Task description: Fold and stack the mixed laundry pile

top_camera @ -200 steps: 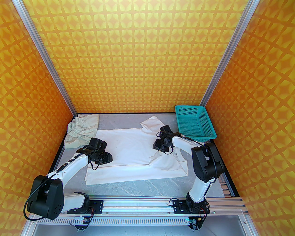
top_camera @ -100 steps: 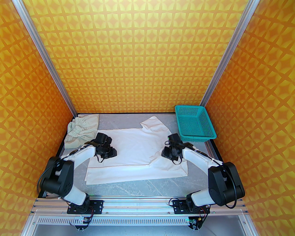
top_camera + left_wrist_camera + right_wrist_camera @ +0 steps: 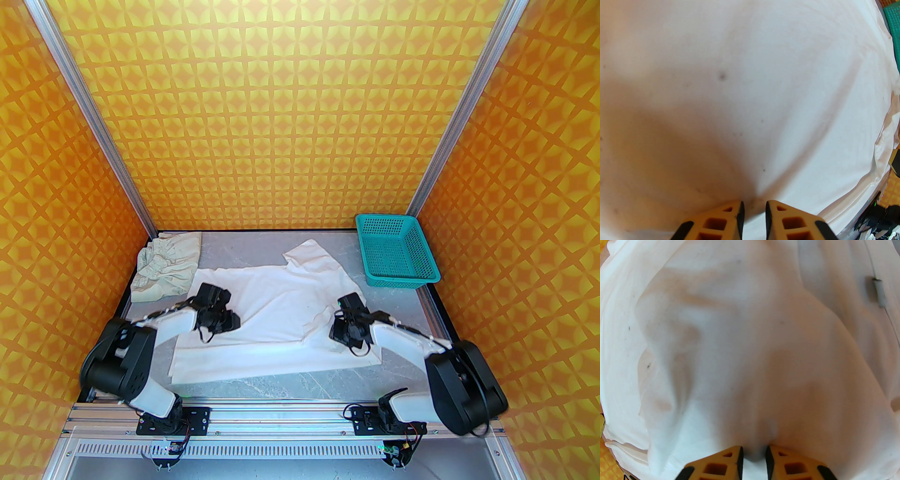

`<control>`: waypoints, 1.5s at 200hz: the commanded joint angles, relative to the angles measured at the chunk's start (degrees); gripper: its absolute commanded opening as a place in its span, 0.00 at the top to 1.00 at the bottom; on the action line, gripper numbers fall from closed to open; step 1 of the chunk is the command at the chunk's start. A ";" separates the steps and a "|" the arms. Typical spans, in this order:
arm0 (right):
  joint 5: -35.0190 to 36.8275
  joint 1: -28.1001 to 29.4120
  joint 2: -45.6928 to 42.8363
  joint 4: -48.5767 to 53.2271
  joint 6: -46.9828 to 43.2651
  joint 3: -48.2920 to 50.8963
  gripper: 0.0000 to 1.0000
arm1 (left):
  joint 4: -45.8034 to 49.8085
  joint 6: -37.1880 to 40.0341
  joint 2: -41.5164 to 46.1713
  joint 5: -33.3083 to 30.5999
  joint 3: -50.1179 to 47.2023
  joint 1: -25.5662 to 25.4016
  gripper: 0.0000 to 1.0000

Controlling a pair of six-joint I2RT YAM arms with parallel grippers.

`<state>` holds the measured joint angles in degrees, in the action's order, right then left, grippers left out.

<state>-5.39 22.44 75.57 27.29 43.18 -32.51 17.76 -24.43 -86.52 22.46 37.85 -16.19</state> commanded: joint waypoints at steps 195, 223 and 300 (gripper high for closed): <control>3.83 5.38 4.06 6.32 4.12 -6.12 0.75 | 4.67 -0.03 -8.72 -0.69 12.28 -2.13 0.73; 2.54 5.43 1.57 5.47 6.30 -0.97 0.75 | 3.73 -0.71 -8.18 -0.67 9.25 -3.31 0.73; 0.48 5.58 -16.90 16.18 10.71 6.85 0.74 | 2.49 -4.24 2.20 -0.77 -1.65 -4.65 0.72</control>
<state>-4.60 27.99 61.82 37.01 51.94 -26.13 18.79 -27.20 -85.82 22.33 37.91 -20.64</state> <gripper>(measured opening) 0.257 0.274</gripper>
